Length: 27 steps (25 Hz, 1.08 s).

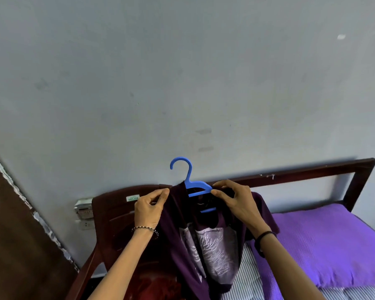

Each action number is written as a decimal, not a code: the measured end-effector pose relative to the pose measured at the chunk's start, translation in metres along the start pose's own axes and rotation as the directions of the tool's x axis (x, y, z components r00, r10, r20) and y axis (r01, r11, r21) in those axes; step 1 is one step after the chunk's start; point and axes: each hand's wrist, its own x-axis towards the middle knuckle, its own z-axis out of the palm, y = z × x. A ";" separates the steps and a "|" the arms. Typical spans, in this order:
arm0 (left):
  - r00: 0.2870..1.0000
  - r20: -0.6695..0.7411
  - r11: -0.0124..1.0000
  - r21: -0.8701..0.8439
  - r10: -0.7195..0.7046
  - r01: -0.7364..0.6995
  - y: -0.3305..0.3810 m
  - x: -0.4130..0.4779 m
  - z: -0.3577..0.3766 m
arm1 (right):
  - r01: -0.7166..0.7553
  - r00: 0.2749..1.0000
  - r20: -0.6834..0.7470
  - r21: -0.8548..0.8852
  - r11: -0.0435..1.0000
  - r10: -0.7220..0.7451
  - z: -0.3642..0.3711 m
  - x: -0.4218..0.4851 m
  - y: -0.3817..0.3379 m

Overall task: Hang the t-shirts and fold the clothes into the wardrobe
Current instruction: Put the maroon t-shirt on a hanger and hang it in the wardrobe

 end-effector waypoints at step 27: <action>0.980 0.007 0.916 0.355 0.199 -0.188 0.044 0.040 -0.025 | 0.047 0.999 -0.023 0.024 0.999 -0.046 -0.025 0.050 -0.060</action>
